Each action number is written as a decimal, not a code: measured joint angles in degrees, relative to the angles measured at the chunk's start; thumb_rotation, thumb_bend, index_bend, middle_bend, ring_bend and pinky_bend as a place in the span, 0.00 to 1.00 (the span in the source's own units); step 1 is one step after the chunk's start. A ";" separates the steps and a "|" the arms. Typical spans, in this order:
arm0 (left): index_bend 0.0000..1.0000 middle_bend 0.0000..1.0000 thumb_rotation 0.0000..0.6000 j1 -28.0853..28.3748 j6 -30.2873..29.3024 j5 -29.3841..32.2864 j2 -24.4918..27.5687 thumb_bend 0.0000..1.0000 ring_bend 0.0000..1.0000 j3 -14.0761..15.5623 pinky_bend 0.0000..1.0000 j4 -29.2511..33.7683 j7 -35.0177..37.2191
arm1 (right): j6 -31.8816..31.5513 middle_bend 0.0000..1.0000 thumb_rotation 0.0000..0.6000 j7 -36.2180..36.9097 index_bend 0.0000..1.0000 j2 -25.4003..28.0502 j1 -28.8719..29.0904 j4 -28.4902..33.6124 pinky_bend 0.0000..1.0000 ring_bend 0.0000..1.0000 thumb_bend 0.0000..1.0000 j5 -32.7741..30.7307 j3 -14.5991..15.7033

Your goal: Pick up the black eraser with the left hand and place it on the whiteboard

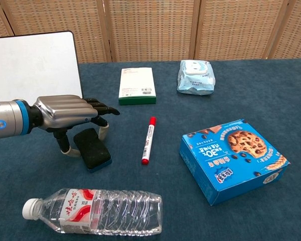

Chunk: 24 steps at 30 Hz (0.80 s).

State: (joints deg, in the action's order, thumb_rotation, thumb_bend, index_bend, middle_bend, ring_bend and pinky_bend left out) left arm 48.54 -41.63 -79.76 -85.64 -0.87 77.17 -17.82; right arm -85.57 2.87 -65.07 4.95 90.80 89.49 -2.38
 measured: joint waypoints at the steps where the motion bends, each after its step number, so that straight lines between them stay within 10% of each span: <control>1: 0.44 0.00 1.00 -0.01 -0.03 0.12 -0.07 0.30 0.00 0.01 0.00 -0.08 -0.09 | -0.04 0.00 1.00 0.03 0.03 0.00 0.00 0.00 0.00 0.00 0.05 0.02 -0.01; 24: 0.50 0.00 1.00 -2.92 -9.74 0.49 4.03 0.32 0.00 -2.92 0.00 0.52 0.49 | -0.21 0.00 1.00 0.21 0.03 0.03 -0.05 -0.06 0.00 0.00 0.05 0.29 0.06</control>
State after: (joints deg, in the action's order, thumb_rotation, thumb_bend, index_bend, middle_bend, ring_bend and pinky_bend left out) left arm 45.62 -51.36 -79.27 -81.61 -3.79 77.69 -17.32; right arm -85.78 3.08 -65.05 4.89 90.74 89.78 -2.32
